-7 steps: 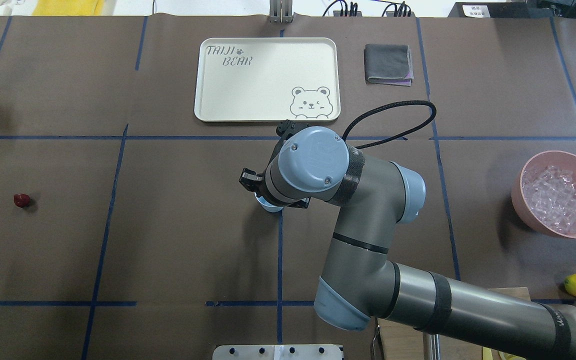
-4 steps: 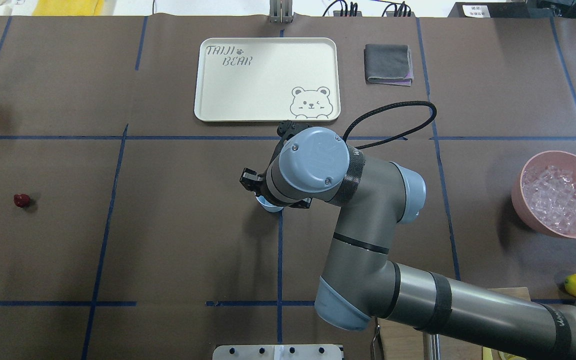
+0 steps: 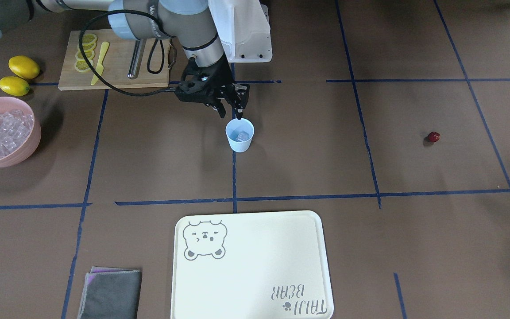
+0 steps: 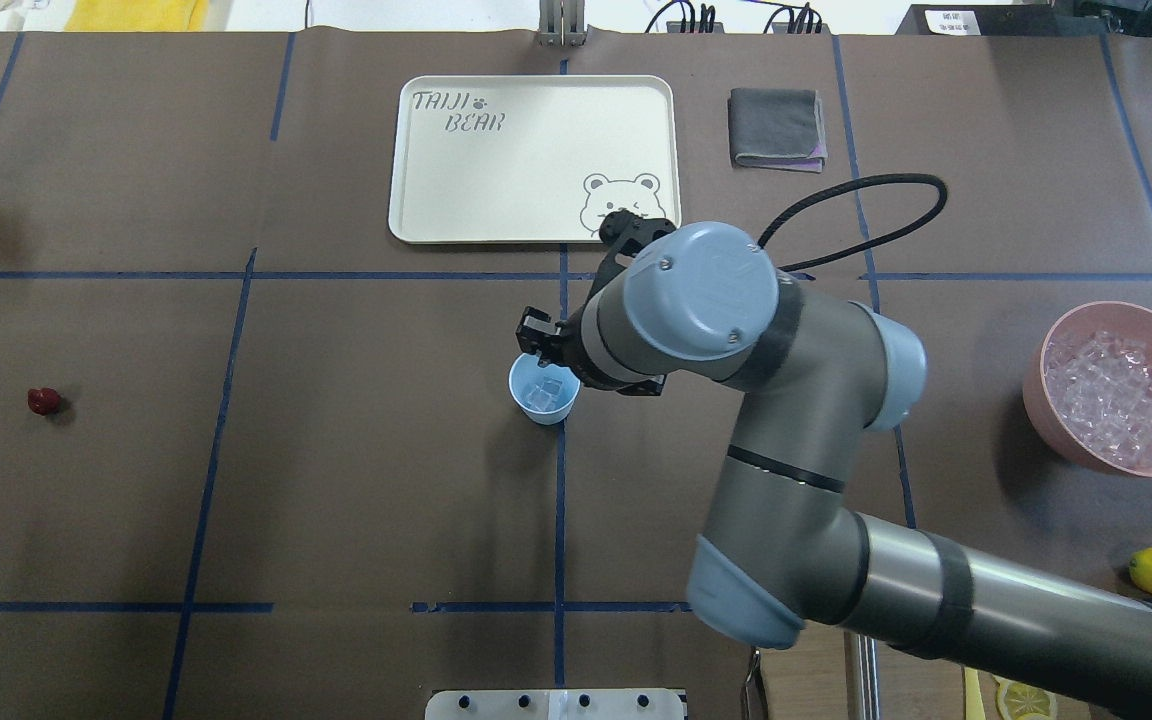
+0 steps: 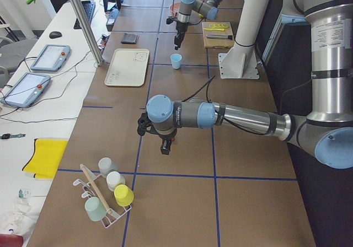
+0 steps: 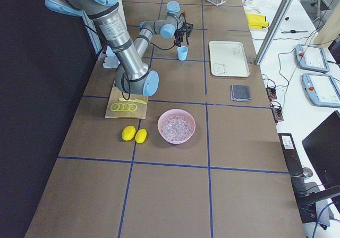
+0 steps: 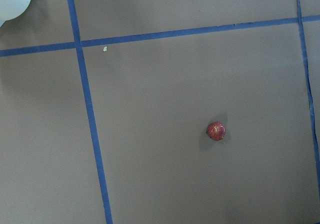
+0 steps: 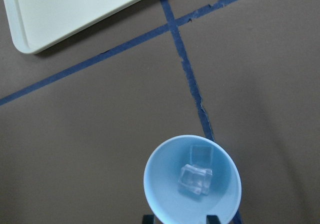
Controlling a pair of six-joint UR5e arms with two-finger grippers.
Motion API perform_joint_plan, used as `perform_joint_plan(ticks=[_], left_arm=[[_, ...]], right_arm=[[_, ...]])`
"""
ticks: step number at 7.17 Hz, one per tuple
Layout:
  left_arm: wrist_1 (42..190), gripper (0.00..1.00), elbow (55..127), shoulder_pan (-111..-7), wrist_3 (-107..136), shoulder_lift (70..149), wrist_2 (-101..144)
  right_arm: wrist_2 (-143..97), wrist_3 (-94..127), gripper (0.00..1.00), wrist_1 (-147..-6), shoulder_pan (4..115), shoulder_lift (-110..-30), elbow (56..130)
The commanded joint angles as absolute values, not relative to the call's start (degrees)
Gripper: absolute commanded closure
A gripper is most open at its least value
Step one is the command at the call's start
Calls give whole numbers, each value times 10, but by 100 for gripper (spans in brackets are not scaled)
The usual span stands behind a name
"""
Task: Put ice and strawberries in cup
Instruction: 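Withdraw the right gripper toward the bowl while the left gripper reaches toward the strawberry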
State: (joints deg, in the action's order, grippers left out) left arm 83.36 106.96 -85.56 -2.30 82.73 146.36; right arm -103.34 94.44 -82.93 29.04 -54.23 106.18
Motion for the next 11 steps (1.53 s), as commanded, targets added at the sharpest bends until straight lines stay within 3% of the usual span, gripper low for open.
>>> perform_joint_plan(ticks=[1, 3, 6, 8, 11], left_arm=[[927, 0, 1061, -784, 114, 827, 1452], [957, 0, 1061, -702, 261, 835, 1361], [1089, 0, 1014, -574, 398, 847, 1283], [1171, 1, 943, -573, 400, 866, 1283], [1172, 1, 930, -547, 422, 895, 1281]], right_arm=[[-1161, 864, 0, -906, 406, -634, 1188], [-1244, 703, 0, -921, 522, -759, 1263], [-1333, 403, 0, -921, 676, -903, 1267], [-1332, 308, 0, -921, 709, -925, 1242], [-1332, 308, 0, -920, 708, -924, 1241]])
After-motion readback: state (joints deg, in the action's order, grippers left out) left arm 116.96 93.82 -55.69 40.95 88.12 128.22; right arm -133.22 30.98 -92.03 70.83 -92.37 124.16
